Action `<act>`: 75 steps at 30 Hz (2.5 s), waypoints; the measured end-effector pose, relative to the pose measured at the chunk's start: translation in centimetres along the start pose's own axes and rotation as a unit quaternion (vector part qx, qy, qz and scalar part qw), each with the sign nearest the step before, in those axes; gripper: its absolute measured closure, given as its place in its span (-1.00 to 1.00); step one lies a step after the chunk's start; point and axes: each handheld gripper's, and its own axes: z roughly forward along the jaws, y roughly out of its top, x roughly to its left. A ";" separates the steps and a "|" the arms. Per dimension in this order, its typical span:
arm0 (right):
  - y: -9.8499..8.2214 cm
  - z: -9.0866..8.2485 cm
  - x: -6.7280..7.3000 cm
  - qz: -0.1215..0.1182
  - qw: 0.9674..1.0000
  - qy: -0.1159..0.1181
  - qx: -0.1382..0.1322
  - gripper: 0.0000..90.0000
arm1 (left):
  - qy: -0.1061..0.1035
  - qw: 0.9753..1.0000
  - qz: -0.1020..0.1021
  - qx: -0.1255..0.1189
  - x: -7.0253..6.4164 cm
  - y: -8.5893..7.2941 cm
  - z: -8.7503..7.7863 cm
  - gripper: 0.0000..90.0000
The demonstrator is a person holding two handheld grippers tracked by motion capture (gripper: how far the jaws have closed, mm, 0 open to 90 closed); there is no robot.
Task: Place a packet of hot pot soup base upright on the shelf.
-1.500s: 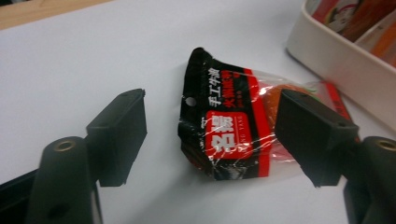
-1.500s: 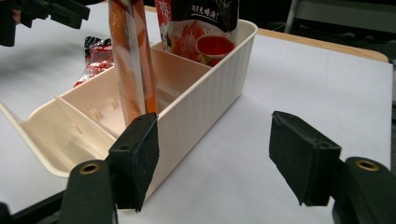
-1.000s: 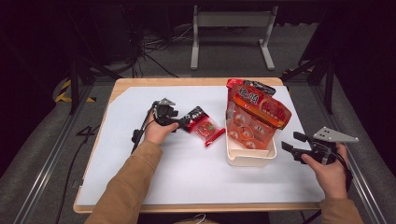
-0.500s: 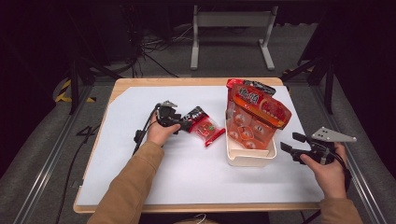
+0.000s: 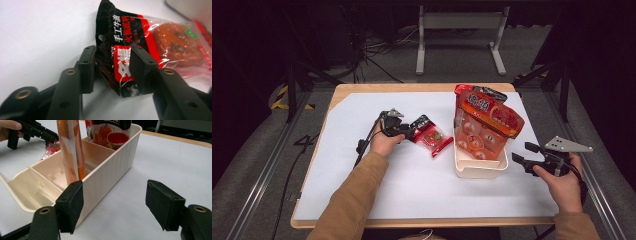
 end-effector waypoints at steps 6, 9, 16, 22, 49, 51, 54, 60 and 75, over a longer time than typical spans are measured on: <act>0.0 0.1 0.0 -0.001 1.000 0.001 0.000 -0.31 | -0.028 0.999 0.002 -0.020 -0.5 0.2 -0.4 0.60; -0.1 0.2 0.0 -0.001 1.000 0.001 0.002 -0.31 | -0.021 0.999 0.030 -0.009 -1.4 0.3 0.0 0.60; 0.0 0.1 0.1 0.000 1.000 0.002 -0.001 -0.32 | -0.027 1.000 0.003 -0.011 -0.9 0.0 0.3 0.71; -0.1 0.2 0.0 0.004 1.000 0.004 0.000 -0.33 | -0.006 1.000 0.001 -0.002 -1.0 0.0 0.4 0.91; 0.0 -0.2 -0.1 0.007 1.000 0.001 -0.006 -0.32 | -0.087 0.991 0.027 -0.097 -3.7 3.0 -6.5 0.99; 0.0 -0.2 0.0 0.007 1.000 0.001 -0.006 -0.32 | -0.090 0.990 0.038 -0.100 -4.2 3.2 -7.1 0.99; 0.1 -0.2 0.0 0.007 1.000 0.001 -0.006 -0.32 | -0.097 0.988 0.058 -0.107 -5.2 3.7 -8.3 0.99; 0.0 -0.2 -0.1 0.006 1.000 0.000 -0.005 -0.32 | -0.099 0.986 0.075 -0.112 -6.0 3.9 -9.6 0.99; -0.2 -0.2 -0.4 0.012 1.000 -0.002 0.000 -0.32 | -0.127 0.981 0.107 -0.105 -7.9 4.9 -13.1 0.99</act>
